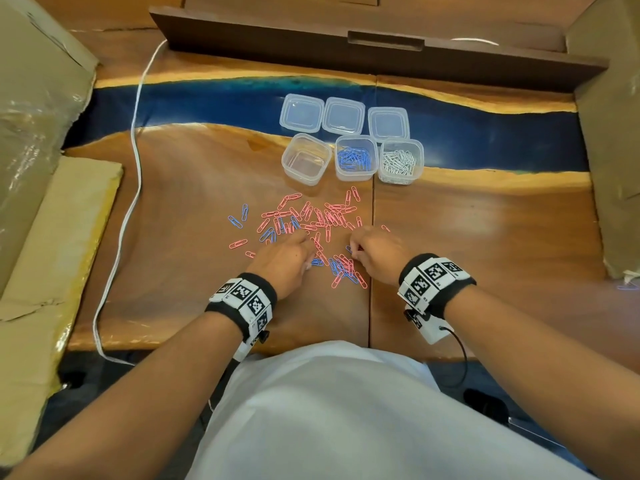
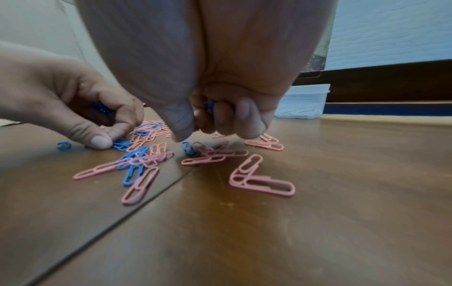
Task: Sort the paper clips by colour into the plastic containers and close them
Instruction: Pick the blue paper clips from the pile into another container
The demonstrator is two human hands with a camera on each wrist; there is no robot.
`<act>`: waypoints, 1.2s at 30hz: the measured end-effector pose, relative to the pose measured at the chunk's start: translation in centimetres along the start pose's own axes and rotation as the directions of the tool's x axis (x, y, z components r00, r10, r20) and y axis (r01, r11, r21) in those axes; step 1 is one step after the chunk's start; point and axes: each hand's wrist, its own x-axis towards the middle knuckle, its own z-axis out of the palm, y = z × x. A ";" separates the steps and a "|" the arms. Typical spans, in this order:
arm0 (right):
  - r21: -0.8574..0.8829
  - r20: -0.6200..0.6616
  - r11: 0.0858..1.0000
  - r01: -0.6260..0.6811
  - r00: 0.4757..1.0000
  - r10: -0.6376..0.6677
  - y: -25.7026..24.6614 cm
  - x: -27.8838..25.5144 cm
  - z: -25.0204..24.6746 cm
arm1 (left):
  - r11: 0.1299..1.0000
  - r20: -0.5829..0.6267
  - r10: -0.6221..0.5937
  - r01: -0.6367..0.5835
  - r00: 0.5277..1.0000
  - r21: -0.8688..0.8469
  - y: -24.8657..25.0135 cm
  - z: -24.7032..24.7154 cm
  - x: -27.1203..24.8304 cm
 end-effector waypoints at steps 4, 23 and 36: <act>0.048 -0.056 0.999 -0.006 0.998 0.009 0.4 0.0 0.3 | 0.999 -0.029 -0.002 0.001 1.000 -0.037 0.3 -0.2 0.2; -0.131 0.053 0.991 -0.037 0.998 0.044 -1.7 1.4 -1.0 | 0.991 0.078 0.073 -0.081 0.994 0.106 0.3 -0.5 1.5; 0.919 0.229 0.271 -0.286 0.948 0.223 -2.2 -2.4 1.6 | 0.680 0.027 -0.323 0.252 0.946 -0.689 -1.7 -1.0 -1.4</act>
